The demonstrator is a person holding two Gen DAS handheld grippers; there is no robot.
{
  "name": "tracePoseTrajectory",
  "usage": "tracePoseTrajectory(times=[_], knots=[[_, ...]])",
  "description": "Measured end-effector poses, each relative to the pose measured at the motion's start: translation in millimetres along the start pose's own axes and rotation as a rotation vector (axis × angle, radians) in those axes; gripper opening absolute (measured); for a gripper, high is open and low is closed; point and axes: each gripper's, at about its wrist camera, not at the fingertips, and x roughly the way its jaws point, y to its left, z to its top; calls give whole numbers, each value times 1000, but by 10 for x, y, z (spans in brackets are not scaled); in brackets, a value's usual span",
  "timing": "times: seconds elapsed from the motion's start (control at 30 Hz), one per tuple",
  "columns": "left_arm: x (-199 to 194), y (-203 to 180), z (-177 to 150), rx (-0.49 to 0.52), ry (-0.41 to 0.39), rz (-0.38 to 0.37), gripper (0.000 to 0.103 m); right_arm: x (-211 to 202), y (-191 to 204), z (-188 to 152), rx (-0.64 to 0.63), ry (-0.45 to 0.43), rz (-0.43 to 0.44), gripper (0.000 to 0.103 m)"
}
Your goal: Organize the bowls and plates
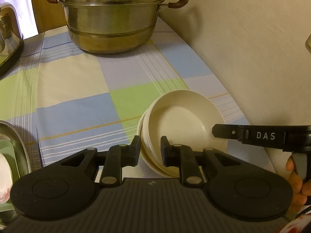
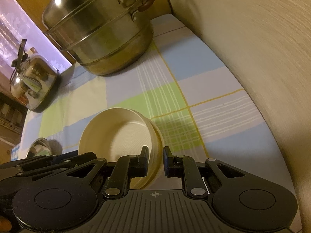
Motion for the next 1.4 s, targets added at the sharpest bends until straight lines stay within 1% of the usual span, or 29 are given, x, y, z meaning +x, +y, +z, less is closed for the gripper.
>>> tracePoseTrajectory(times=[0.1,0.17,0.23,0.5,0.7,0.93,1.03,1.2,1.3,1.4], knots=[[-3,-15,10,10,2,0,17,-17,-5,-6,3,-4,15,15],[2,-18,16,17,5,4,15,-17,-9,4,17,2,12,10],[5,-16,23,20,10,5,13,-14,-40,24,52,14,17,9],[-6,-10,57,33,12,8,12,-42,-142,116,164,66,46,9],[3,-11,76,37,20,8,12,-89,-167,168,216,111,45,9],[55,-3,70,33,41,4,12,30,-243,169,281,157,46,9],[72,3,62,32,44,4,12,31,-257,146,278,146,48,9],[62,-7,54,42,35,15,13,7,-189,103,221,103,25,9],[36,-21,55,50,26,23,18,-19,-144,102,187,80,13,9],[6,-21,51,54,19,26,19,-49,-119,105,164,59,9,9]])
